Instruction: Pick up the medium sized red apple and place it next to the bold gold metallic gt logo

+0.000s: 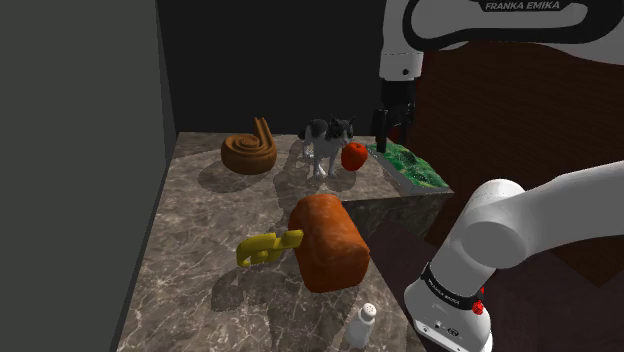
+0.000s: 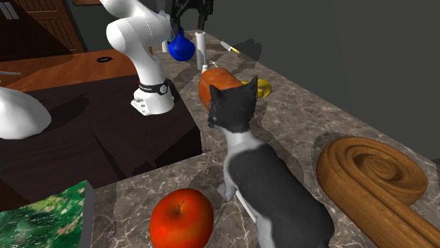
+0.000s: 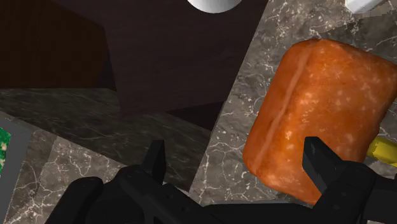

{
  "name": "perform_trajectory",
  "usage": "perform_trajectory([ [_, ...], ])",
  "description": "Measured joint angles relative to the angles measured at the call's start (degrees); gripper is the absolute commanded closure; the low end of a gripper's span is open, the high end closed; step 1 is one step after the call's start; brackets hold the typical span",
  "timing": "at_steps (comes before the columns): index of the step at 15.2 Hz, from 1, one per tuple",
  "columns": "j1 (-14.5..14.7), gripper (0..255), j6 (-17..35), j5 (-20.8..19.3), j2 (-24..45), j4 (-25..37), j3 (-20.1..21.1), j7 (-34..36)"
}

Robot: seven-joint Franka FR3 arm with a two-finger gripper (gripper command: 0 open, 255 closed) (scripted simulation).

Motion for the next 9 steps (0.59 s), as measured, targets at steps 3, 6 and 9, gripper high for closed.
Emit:
perform_trajectory([
  [3, -0.37, 0, 2.05, -1.46, -0.62, -1.32, -1.77, -2.51],
  [6, -1.14, 0, 6.96, -4.52, -1.98, -4.37, -5.76, -8.07],
  [9, -2.12, 0, 12.51, -7.93, -1.50, -5.86, -10.89, -14.66],
])
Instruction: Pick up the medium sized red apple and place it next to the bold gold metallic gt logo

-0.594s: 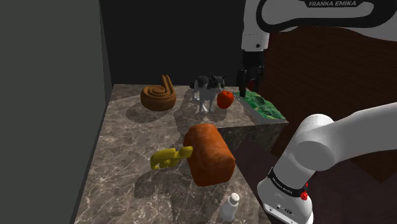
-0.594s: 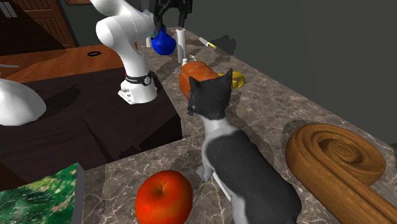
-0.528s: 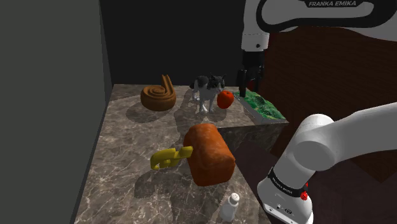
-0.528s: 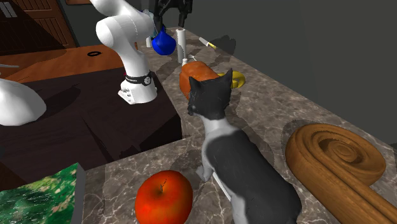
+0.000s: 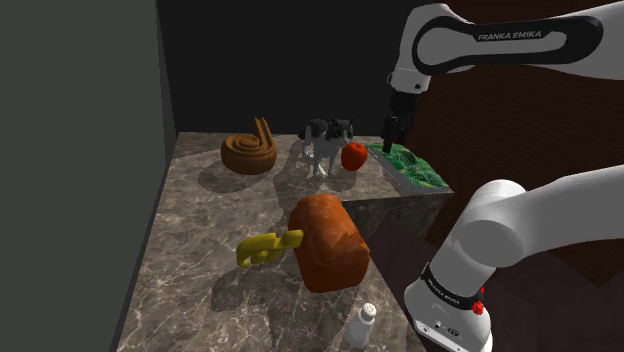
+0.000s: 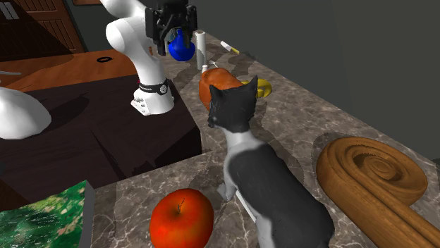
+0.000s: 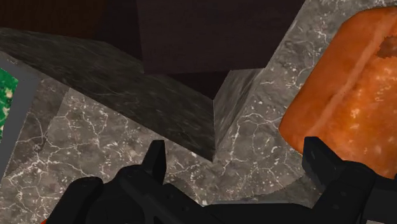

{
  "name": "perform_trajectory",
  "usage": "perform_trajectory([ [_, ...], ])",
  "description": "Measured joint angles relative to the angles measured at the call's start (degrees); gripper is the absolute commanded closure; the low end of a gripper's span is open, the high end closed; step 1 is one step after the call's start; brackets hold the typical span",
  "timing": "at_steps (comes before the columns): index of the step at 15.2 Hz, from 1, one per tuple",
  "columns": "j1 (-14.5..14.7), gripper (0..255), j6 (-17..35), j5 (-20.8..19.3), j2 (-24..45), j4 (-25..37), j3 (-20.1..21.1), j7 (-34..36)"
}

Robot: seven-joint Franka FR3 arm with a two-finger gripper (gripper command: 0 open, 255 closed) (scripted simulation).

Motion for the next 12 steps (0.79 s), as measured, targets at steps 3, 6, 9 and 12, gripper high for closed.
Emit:
perform_trajectory([
  [3, -0.40, 0, 5.71, -2.43, 1.44, -0.64, -4.90, -6.16],
  [6, -0.22, 0, 12.15, -4.15, 4.28, -0.65, -10.42, -12.59],
  [9, 0.96, 0, 17.94, -4.44, 8.02, 0.83, -15.92, -19.19],
  [12, 3.17, 0, 24.67, -3.43, 13.05, 2.49, -22.65, -26.95],
])
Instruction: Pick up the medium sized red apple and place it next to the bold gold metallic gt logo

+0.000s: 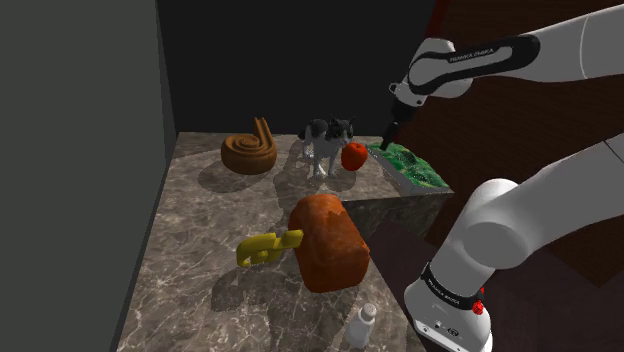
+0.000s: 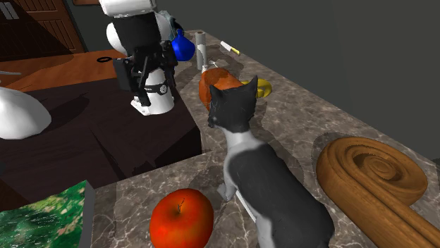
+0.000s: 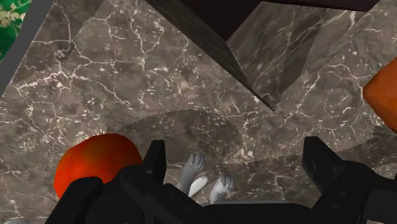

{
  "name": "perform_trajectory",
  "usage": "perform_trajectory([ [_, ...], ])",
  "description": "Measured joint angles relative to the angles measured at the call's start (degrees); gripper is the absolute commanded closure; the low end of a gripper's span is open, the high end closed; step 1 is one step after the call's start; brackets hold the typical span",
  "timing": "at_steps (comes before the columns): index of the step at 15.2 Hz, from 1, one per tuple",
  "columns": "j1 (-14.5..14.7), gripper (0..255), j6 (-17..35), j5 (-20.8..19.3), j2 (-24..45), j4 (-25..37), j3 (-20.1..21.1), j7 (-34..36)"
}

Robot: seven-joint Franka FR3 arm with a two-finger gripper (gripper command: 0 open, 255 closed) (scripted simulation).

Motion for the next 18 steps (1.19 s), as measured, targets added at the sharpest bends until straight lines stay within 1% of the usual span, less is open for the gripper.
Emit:
perform_trajectory([
  [2, 2.33, 0, 3.43, 2.00, 3.33, 1.92, -4.34, -5.32],
  [4, 5.36, 0, 6.72, 5.05, 6.95, 3.98, -9.10, -11.23],
  [6, 9.64, 0, 9.48, 9.78, 11.42, 6.87, -14.62, -18.01],
  [7, 12.04, 0, 10.43, 12.77, 13.79, 8.54, -17.79, -21.90],
  [9, 17.99, 0, 11.75, 20.94, 19.65, 12.07, -24.67, -30.69],
  [10, 21.15, 0, 11.32, 26.51, 23.67, 14.39, -28.82, -36.19],
  [11, 23.33, 0, 10.20, 33.85, 29.01, 16.55, -32.27, -42.92],
  [12, 23.45, 0, 7.71, 42.82, 35.91, 19.66, -34.20, -50.44],
  [13, 20.67, 0, 5.36, 50.61, 41.27, 22.42, -32.88, -56.77],
  [14, 16.15, 0, 3.09, 56.67, 45.96, 25.59, -29.66, -61.58],
  [16, 10.72, 0, 0.60, 62.51, 50.17, 29.43, -25.66, -66.70],
  [17, 8.85, 0, -0.04, 64.61, 51.94, 30.68, -24.16, -68.27],
  [18, 7.66, 0, -0.41, 66.13, 53.37, 31.70, -22.99, -69.03],
])
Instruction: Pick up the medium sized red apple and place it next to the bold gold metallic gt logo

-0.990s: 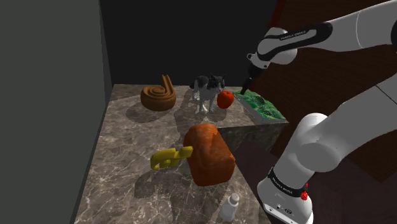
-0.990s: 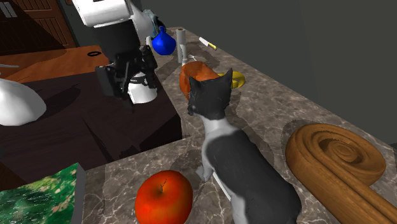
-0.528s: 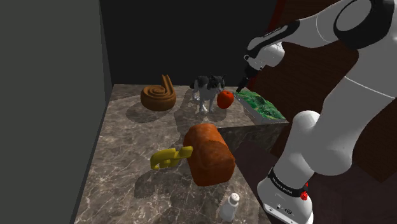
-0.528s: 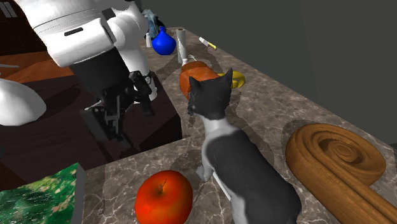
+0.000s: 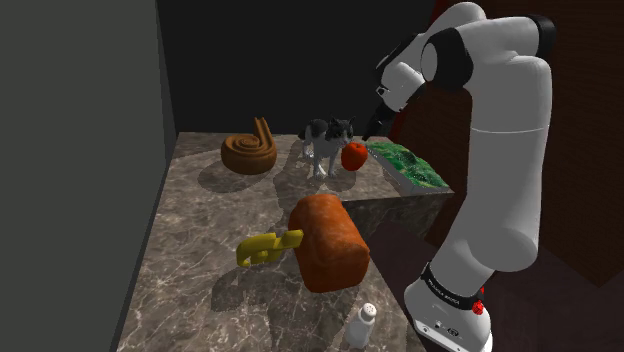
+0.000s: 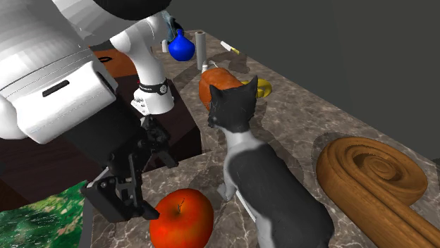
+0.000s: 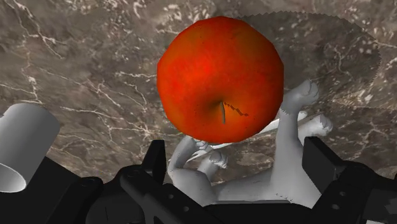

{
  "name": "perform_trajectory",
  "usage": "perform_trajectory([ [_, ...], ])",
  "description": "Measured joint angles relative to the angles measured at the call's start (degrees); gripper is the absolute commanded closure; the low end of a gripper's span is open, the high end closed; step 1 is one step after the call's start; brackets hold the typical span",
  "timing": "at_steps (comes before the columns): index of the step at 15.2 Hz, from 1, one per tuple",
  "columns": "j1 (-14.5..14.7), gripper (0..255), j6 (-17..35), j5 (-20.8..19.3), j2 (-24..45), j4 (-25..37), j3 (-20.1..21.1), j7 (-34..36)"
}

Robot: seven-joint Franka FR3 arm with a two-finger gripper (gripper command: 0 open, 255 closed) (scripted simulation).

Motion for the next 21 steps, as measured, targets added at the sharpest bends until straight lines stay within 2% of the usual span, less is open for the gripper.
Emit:
perform_trajectory([
  [6, -2.09, 0, 1.14, 4.17, 3.50, 0.51, 3.03, -2.38],
  [12, -2.42, 0, 1.33, 4.83, 4.14, 0.70, 3.53, -2.66],
  [13, -2.43, 255, 1.33, 4.84, 4.15, 0.70, 3.54, -2.66],
  [21, -2.44, 255, 1.33, 4.85, 4.16, 0.71, 3.55, -2.67],
])
